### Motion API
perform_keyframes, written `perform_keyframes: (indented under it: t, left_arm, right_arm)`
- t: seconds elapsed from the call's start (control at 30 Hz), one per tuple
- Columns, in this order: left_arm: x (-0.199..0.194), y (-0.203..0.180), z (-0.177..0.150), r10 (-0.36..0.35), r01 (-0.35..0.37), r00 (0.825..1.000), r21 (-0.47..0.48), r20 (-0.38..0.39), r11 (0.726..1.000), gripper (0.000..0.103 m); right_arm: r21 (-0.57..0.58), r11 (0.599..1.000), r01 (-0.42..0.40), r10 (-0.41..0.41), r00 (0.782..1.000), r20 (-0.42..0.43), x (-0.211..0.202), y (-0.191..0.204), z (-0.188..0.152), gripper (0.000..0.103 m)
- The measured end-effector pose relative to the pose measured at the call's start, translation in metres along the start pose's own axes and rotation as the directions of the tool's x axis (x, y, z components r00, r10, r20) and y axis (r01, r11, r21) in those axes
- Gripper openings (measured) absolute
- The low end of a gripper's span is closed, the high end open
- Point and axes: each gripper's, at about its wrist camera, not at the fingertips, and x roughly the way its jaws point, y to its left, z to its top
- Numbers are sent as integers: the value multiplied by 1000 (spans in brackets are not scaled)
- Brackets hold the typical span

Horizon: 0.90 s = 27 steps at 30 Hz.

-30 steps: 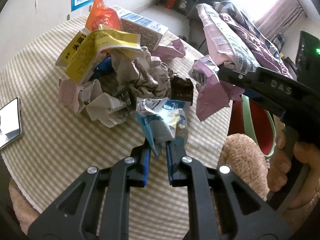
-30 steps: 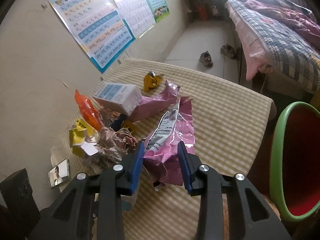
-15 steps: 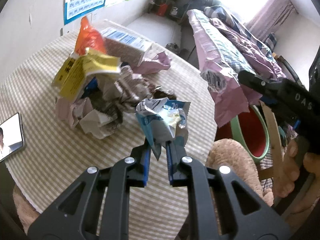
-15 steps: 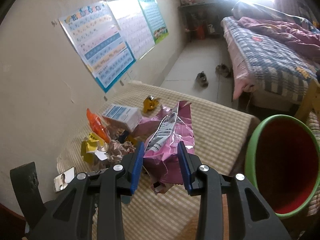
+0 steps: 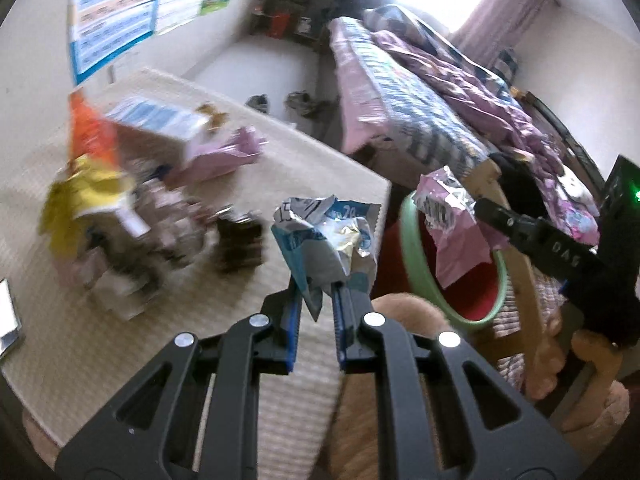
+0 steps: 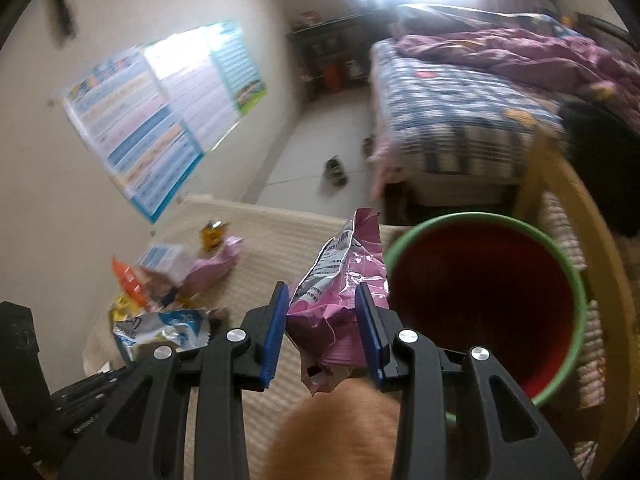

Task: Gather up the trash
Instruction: 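Carry both wrappers over the red bin and open both tools to drop them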

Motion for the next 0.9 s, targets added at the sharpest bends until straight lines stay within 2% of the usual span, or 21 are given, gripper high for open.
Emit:
perform_keyframes:
  t: [0.23, 0.47, 0.5, 0.53, 0.57, 0.6, 0.63, 0.7, 0.9]
  left_arm:
    - [47, -67, 22, -109, 114, 993, 102, -53, 988, 13]
    - [92, -127, 34, -168, 189, 977, 170, -130, 967, 15]
    - [98, -137, 36, -166, 190, 977, 187, -134, 964, 19]
    - [99, -141, 35, -170, 194, 976, 194, -137, 962, 32]
    - [99, -146, 34, -176, 200, 975, 197, -135, 960, 41]
    - [99, -148, 34, -181, 203, 975, 195, -127, 959, 57]
    - [98, -147, 33, -186, 205, 976, 191, -114, 960, 60]
    - [97, -143, 31, -180, 199, 977, 184, -115, 963, 60]
    - [84, -102, 27, -133, 142, 985, 79, -110, 987, 63]
  right_arm:
    - [128, 988, 89, -91, 996, 12, -14, -67, 1, 34]
    - [214, 966, 148, -153, 988, 10, -25, -110, -6, 34]
    - [220, 964, 153, -159, 987, 11, -26, -113, -6, 34]
    - [225, 961, 159, -166, 986, 10, -27, -117, -6, 34]
    - [227, 960, 162, -169, 986, 9, -28, -118, -7, 34]
    - [230, 959, 166, -172, 985, 7, -28, -120, -7, 34]
    - [231, 958, 168, -173, 985, 5, -28, -122, -8, 34]
    - [234, 957, 171, -175, 985, -2, -26, -122, -9, 34]
    - [226, 961, 162, -159, 987, -29, -13, -117, -11, 36]
